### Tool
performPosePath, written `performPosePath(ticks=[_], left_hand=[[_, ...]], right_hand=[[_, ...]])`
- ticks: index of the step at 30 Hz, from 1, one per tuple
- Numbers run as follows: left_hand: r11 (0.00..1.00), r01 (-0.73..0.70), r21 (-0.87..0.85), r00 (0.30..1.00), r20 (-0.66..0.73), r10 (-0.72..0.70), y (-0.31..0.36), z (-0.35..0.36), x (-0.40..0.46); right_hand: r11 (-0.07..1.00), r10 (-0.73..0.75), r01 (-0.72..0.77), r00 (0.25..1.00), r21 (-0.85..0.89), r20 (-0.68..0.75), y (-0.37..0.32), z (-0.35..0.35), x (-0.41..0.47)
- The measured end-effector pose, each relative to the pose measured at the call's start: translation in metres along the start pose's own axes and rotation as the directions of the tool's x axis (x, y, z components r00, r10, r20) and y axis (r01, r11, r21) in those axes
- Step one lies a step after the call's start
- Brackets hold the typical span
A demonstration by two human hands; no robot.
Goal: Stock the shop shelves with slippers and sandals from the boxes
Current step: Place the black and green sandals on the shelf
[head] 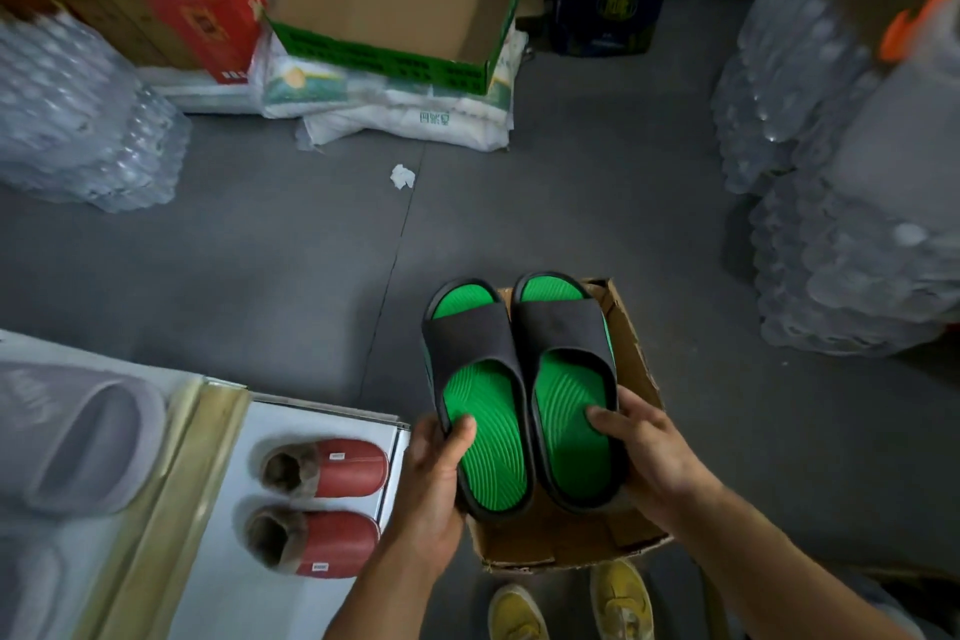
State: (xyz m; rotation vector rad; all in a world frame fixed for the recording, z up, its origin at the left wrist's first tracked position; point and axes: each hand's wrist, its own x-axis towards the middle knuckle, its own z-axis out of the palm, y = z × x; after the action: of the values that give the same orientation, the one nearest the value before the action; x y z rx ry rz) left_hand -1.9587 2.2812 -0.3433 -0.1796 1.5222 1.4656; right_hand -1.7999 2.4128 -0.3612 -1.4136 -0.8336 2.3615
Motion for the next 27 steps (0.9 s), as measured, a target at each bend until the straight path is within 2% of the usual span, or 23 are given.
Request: performPosePath(ticks=[6, 13, 17, 19, 22, 25, 27], left_hand=[[0.997, -0.037, -0.074, 0.996, 0.082, 0.043, 0.053, 0.006, -0.056], [0.985, -0.003, -0.173, 0.984, 0.174, 0.033, 0.102, 0.014, -0.135], [0.983, -0.033, -0.181, 0.965, 0.252, 0.079, 0.121, 0.014, -0.167], [0.988, -0.066, -0.137, 0.964, 0.247, 0.098, 0.126, 0.016, -0.178], [0.988, -0.101, -0.116, 0.979, 0.164, 0.12, 0.13, 0.021, -0.191], [0.979, -0.15, -0.14, 0.981, 0.102, 0.165, 0.133, 0.025, -0.205], [0.969, -0.201, -0.147, 0.974, 0.074, 0.213, 0.134, 0.028, -0.217]], right_hand=[[0.997, -0.07, 0.067, 0.995, 0.035, 0.068, -0.044, 0.034, -0.054], [0.989, -0.122, 0.132, 0.984, -0.073, 0.132, -0.089, 0.075, -0.129], [0.983, -0.142, 0.161, 0.971, -0.088, 0.194, -0.109, 0.095, -0.16], [0.979, -0.147, 0.175, 0.962, -0.104, 0.229, -0.12, 0.103, -0.17], [0.955, -0.176, 0.227, 0.952, -0.19, 0.252, -0.133, 0.11, -0.179], [0.878, -0.286, 0.359, 0.924, -0.317, 0.255, -0.136, 0.116, -0.19], [0.784, -0.404, 0.498, 0.862, -0.371, 0.306, -0.139, 0.121, -0.203]])
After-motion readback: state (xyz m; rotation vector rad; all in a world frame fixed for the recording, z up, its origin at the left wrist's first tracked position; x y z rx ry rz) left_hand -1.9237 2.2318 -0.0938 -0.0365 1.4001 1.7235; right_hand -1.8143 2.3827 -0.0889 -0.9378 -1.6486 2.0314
